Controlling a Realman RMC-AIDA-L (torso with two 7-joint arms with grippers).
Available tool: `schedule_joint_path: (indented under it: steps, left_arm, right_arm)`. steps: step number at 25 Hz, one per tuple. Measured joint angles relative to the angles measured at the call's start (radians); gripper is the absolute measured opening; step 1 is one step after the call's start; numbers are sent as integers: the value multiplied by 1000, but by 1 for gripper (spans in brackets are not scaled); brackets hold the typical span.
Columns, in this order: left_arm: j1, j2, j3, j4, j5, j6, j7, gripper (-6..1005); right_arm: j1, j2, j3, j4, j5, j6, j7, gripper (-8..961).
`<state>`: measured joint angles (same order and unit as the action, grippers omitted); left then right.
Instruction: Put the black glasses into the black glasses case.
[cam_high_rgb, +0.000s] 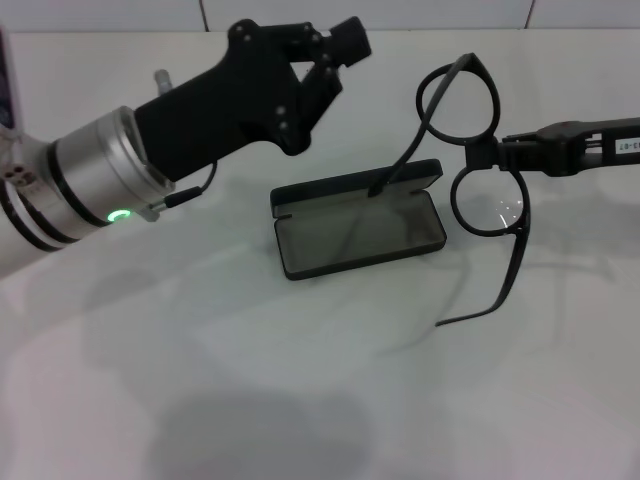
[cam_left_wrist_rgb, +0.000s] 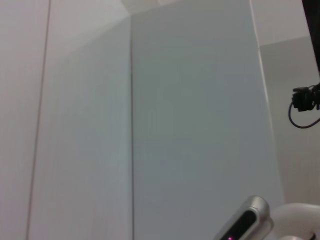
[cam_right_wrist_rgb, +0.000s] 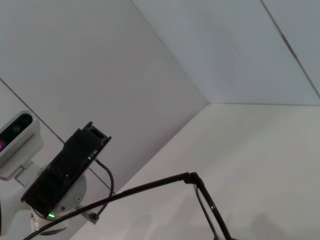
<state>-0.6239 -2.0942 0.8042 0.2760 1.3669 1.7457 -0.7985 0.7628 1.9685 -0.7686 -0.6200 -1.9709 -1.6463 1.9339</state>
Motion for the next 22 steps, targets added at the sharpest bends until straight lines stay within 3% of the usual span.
schedule_joint_path:
  steps: [6, 22]
  left_arm:
    - [-23, -6, 39, -12, -2, -5, 9, 11]
    - [-63, -9, 108, -60, -6, -3, 44, 10]
  right_arm:
    - [10, 17, 0, 2, 0, 0, 1, 106]
    - [29, 32, 0, 17, 1, 2, 0, 109]
